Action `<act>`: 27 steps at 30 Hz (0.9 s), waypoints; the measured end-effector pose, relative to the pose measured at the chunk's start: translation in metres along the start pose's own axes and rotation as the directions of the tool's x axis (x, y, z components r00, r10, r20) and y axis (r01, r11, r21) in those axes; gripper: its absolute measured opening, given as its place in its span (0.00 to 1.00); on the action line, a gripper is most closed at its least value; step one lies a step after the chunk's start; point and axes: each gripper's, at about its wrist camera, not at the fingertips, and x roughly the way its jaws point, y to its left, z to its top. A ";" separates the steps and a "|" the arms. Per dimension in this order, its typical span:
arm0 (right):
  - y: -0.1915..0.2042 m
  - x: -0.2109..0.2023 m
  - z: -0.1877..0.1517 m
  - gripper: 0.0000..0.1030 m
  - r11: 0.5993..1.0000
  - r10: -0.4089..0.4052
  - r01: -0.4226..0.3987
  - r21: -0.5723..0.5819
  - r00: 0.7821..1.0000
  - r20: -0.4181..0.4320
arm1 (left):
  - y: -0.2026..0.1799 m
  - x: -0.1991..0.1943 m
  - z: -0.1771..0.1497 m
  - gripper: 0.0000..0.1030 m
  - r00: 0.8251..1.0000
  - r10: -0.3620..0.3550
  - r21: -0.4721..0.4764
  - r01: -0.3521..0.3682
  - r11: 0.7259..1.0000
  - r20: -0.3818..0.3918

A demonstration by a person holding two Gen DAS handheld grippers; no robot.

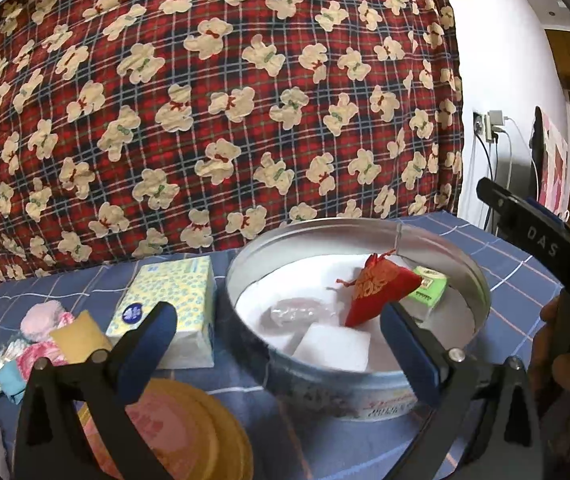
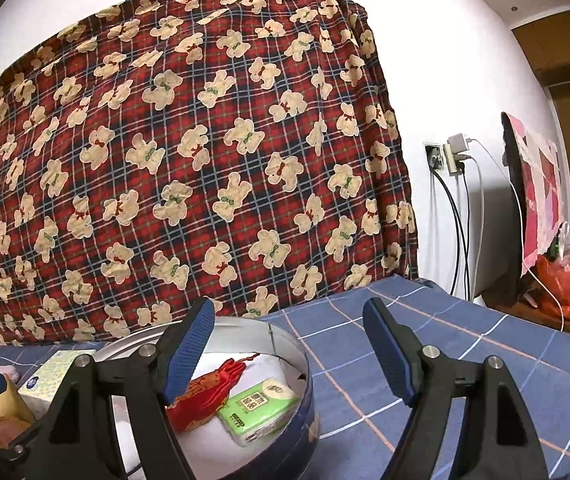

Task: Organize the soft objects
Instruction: 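Withdraw both open tools from the tin back toward the pile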

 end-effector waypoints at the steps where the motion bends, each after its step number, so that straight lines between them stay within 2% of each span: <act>1: 0.001 -0.002 0.000 0.76 1.000 -0.001 0.001 0.000 1.000 0.003 | 0.002 -0.002 -0.001 1.00 1.000 0.000 -0.001 0.000 1.000 -0.001; 5: 0.002 -0.008 -0.002 0.76 1.000 -0.003 0.003 0.007 1.000 0.004 | 0.009 -0.009 -0.005 1.00 1.000 0.003 -0.011 -0.003 1.000 0.000; 11: 0.010 -0.025 -0.002 0.76 0.999 -0.039 0.040 -0.017 0.998 0.057 | 0.016 -0.016 -0.007 1.00 1.000 0.011 -0.016 -0.010 1.000 0.002; 18: 0.016 -0.038 -0.005 0.76 0.999 -0.037 0.038 -0.006 0.998 0.054 | 0.027 -0.023 -0.010 1.00 1.000 0.026 -0.022 -0.025 0.999 0.008; 27: 0.051 -0.061 -0.014 0.76 0.999 0.037 -0.037 -0.010 0.999 0.032 | 0.046 -0.033 -0.013 1.00 0.998 0.064 -0.030 -0.063 0.998 0.021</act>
